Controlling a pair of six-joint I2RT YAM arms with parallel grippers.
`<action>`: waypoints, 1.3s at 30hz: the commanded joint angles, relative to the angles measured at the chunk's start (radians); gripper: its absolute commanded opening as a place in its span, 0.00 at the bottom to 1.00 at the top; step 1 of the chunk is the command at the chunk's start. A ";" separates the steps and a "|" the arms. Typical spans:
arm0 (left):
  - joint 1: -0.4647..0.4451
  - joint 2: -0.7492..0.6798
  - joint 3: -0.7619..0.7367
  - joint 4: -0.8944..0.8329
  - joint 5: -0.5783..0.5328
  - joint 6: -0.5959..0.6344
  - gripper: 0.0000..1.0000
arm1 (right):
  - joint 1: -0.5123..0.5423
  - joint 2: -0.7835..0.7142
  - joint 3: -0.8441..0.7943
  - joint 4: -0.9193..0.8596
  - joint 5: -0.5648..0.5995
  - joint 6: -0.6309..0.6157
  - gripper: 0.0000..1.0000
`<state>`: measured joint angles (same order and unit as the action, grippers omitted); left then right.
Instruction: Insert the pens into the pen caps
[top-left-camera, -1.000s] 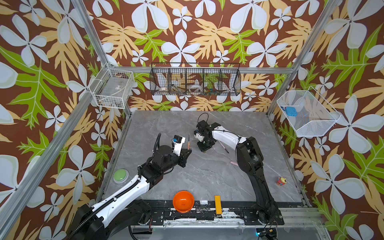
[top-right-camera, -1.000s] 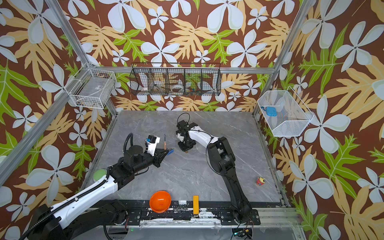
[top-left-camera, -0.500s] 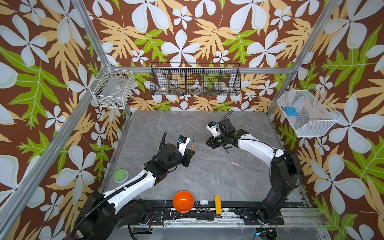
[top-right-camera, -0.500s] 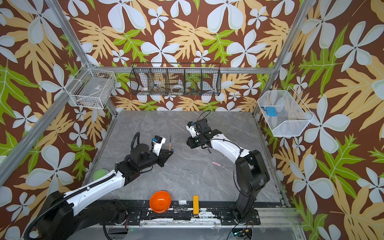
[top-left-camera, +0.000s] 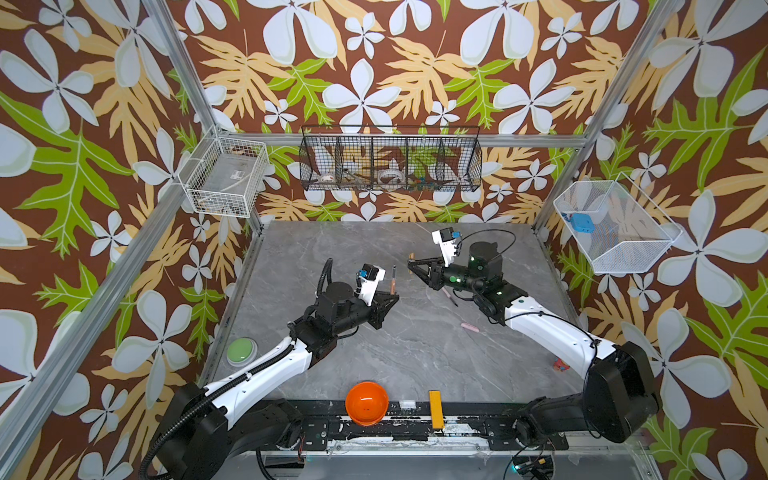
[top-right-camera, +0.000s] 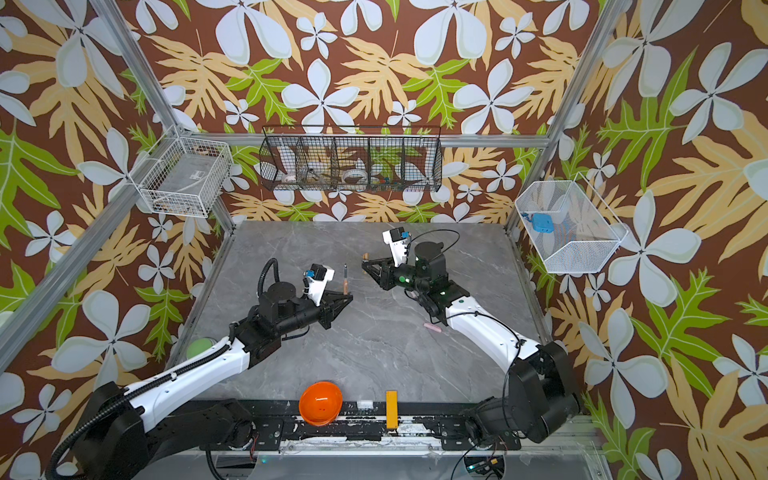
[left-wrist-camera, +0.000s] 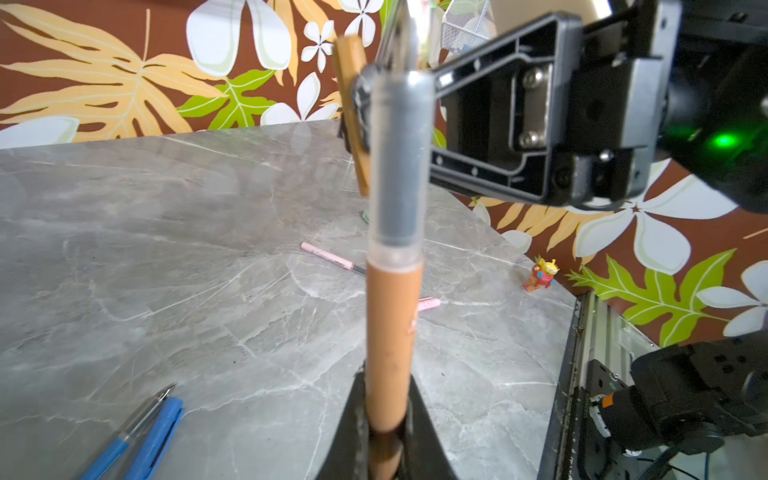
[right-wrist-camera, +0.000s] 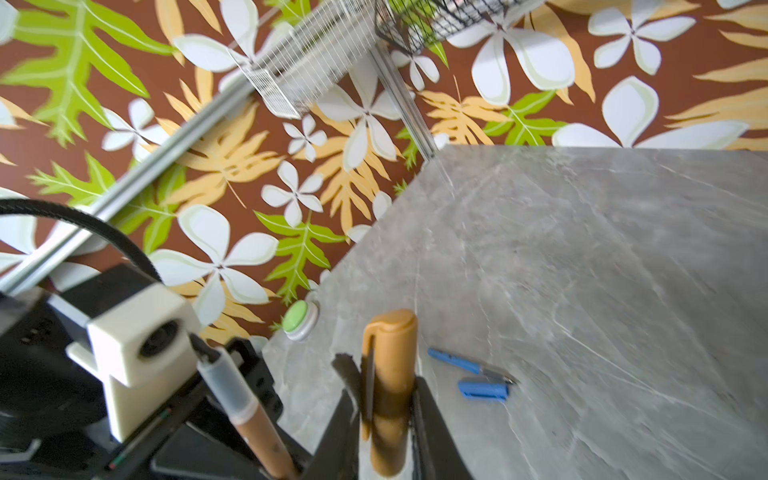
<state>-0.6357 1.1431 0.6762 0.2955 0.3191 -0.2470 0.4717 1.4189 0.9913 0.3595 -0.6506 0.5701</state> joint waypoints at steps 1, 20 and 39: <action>-0.004 -0.003 0.003 0.051 0.017 -0.018 0.00 | 0.001 -0.016 -0.008 0.201 -0.031 0.105 0.21; -0.005 0.035 0.026 0.054 0.057 -0.027 0.00 | 0.011 -0.006 0.036 0.241 -0.062 0.131 0.23; -0.002 0.022 -0.013 0.081 -0.102 -0.063 0.00 | 0.012 0.185 0.310 -0.724 0.412 -0.255 0.33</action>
<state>-0.6403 1.1755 0.6575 0.3378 0.2604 -0.2947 0.4824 1.5867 1.2839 -0.1757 -0.2947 0.3836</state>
